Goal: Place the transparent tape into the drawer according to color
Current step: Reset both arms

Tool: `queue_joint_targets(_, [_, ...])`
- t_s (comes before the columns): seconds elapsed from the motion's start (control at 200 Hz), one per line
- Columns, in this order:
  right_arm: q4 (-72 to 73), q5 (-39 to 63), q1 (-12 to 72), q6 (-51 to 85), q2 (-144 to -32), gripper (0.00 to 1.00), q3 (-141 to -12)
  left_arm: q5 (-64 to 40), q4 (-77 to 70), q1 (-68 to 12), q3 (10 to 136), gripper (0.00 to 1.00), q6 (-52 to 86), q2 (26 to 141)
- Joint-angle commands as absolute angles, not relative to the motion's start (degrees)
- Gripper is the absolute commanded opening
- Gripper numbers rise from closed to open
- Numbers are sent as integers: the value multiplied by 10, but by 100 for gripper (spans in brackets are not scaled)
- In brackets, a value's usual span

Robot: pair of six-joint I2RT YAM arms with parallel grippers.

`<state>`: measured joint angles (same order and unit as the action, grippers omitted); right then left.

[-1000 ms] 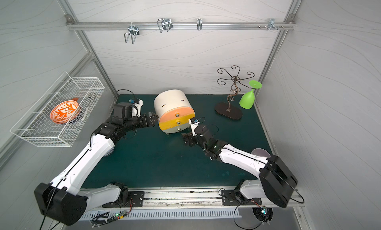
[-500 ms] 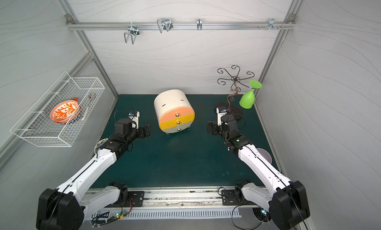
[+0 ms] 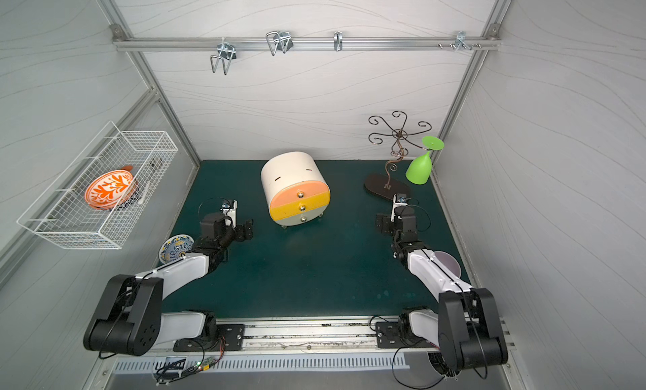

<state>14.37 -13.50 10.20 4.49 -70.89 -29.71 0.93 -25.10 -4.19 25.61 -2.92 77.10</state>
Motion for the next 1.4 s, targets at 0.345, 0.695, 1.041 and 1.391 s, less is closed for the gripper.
queue_joint_targets(0.345, [420, -134, 101, -8, -787, 99, -214, -67, -455, 42, 236, 96, 10, 845])
queue_joint_targets(0.695, [625, -99, 97, -31, -897, 99, -164, -85, -478, 42, 237, 99, 0, 881])
queue_joint_targets(1.041, [503, -92, 91, -25, -894, 99, -224, -74, -479, 42, 240, 99, 4, 885])
queue_joint_targets(1.391, [492, -123, 91, -11, -897, 99, -232, -73, -479, 41, 240, 100, 4, 885])
